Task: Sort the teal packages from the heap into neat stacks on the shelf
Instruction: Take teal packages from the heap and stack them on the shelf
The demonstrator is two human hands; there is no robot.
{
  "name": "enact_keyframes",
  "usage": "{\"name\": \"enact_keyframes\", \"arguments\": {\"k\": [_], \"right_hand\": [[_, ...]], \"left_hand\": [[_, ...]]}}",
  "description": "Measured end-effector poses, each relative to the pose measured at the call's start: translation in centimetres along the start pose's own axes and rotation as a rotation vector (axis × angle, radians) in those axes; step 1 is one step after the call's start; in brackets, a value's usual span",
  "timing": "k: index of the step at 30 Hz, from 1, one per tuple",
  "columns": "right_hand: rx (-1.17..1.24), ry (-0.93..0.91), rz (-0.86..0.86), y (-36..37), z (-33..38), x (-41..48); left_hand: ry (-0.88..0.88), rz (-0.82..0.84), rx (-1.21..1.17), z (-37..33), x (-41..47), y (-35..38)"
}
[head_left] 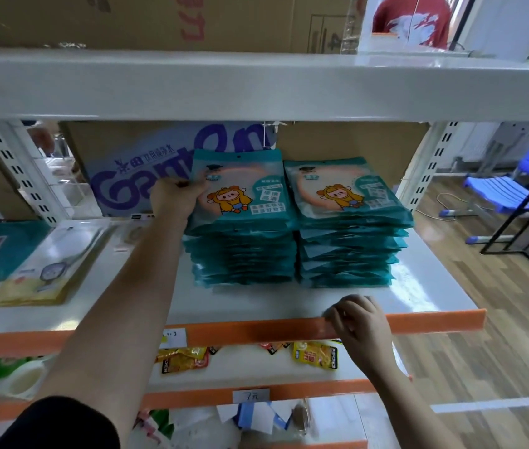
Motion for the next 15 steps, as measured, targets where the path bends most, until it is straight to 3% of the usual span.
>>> {"name": "enact_keyframes", "arguments": {"k": [8,15], "right_hand": [[-0.019,0.047,0.023,0.1,0.1,0.0],[0.053,0.107,0.101,0.9,1.8,1.4]], "left_hand": [[-0.014,0.009,0.064,0.3,0.4,0.6],[0.028,0.055,-0.039,2.0,-0.4,-1.9]]}}
Point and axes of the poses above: each hand's wrist, its own x-axis towards the middle knuckle, its own y-axis out of the palm, z = x × y, the point moved 5 cm from there along x, towards the middle knuckle, and after that the axes turned 8 degrees about -z, right-handed, at the moved point
